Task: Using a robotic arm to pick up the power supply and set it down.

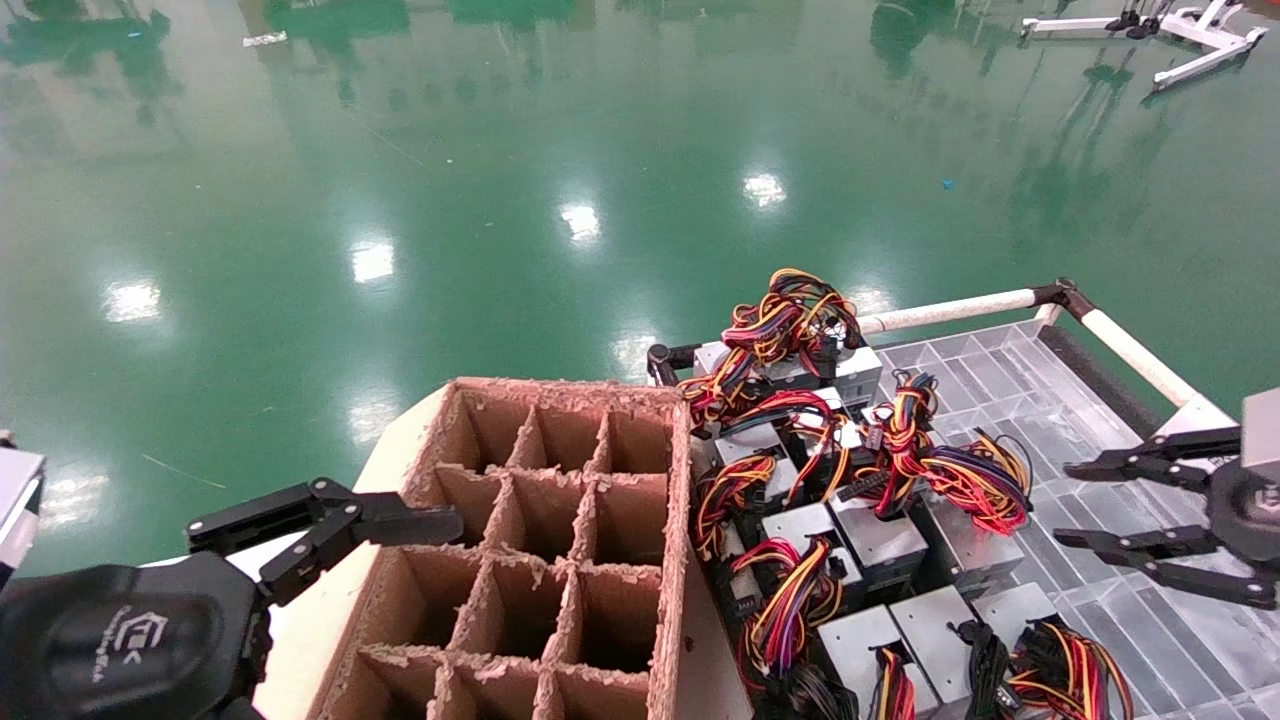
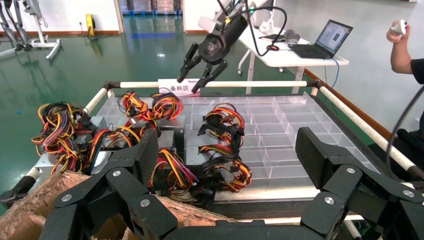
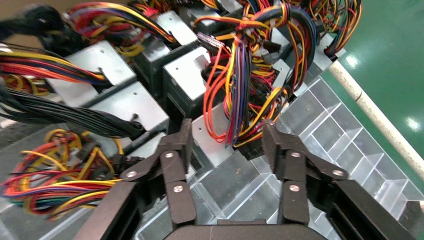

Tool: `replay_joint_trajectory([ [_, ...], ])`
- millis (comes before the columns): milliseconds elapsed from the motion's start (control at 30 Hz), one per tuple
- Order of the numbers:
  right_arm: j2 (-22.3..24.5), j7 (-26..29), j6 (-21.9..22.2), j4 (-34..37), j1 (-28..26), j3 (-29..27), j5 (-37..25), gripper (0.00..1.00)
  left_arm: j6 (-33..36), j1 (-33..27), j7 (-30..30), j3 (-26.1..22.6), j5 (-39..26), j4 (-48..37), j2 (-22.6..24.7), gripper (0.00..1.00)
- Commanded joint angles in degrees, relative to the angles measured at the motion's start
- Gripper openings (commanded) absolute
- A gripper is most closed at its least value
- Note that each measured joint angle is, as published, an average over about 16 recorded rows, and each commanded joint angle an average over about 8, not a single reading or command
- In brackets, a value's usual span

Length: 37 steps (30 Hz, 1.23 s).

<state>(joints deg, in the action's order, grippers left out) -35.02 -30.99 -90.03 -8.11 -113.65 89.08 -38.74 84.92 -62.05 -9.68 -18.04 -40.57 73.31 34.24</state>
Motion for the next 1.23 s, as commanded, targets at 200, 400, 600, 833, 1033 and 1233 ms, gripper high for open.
replay_joint_trajectory([
  [200, 2.4, 4.3, -0.8, -4.8, -2.8, 0.1, 0.0, 1.00, 0.0, 0.0, 0.0, 0.0, 0.0, 0.0, 0.0, 1.00],
  [400, 2.9, 7.7, -0.7, -9.6, -0.1, -4.1, 0.2, 1.00, 0.0, 0.0, 0.0, 0.0, 0.0, 0.0, 0.0, 1.00],
  [600, 2.6, 11.3, -0.2, -15.4, 5.4, -11.3, -0.1, 1.00, 0.0, 0.0, 0.0, 0.0, 0.0, -0.1, 0.0, 1.00],
  [833, 2.3, 15.5, 0.5, -22.4, 11.8, -19.9, -0.5, 1.00, 0.0, 0.0, 0.0, -0.1, 0.0, -0.1, 0.0, 1.00],
  [1033, 1.9, 19.2, 1.0, -28.3, 17.4, -27.2, -0.9, 1.00, 0.0, 0.0, 0.0, -0.1, 0.0, -0.1, 0.0, 1.00],
  [1233, 1.7, 21.9, 1.4, -32.8, 21.6, -32.7, -1.2, 1.00, 0.0, 0.0, 0.0, -0.1, 0.0, -0.1, 0.0, 1.00],
])
